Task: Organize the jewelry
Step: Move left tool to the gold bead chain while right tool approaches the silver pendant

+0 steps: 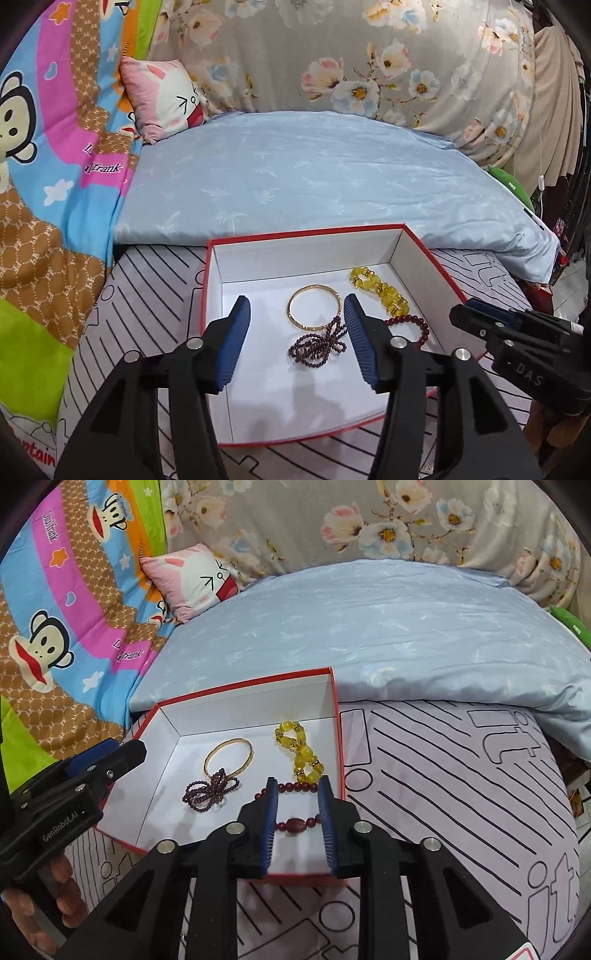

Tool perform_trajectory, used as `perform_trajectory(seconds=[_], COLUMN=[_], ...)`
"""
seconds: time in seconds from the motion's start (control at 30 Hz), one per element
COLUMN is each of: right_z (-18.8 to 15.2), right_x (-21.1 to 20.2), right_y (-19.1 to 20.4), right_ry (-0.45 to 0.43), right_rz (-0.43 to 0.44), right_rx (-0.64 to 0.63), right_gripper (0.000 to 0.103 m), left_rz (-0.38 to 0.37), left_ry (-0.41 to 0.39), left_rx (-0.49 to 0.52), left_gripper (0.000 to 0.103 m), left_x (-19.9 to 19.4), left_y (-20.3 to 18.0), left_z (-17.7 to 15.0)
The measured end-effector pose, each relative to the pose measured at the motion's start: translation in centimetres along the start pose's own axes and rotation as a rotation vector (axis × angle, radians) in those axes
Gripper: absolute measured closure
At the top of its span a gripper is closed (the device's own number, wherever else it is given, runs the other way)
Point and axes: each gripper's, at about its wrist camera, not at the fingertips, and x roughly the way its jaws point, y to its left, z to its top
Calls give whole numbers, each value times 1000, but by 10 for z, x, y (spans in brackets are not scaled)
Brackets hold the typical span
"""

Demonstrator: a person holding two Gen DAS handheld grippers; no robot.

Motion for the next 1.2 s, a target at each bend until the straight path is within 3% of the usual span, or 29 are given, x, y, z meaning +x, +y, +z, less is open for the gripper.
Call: perform_trajectory(seconds=[0.3,0.83,1.2], right_z=[-44,-143,-177], right_x=[-43,-78,-88], right_y=[19,20,17], right_ry=[-26,70,111], right_rz=[9,-10,-1], right_rx=[-52,-4,24], right_gripper=[63,62,62], left_rz=[46,65,50], left_ry=[-5,88,153], left_rx=[-43,-107,-109], left_gripper=[42,42,42], left_x=[-50,-98,-100], left_y=[17,18,11], left_z=[-40,-146,-179])
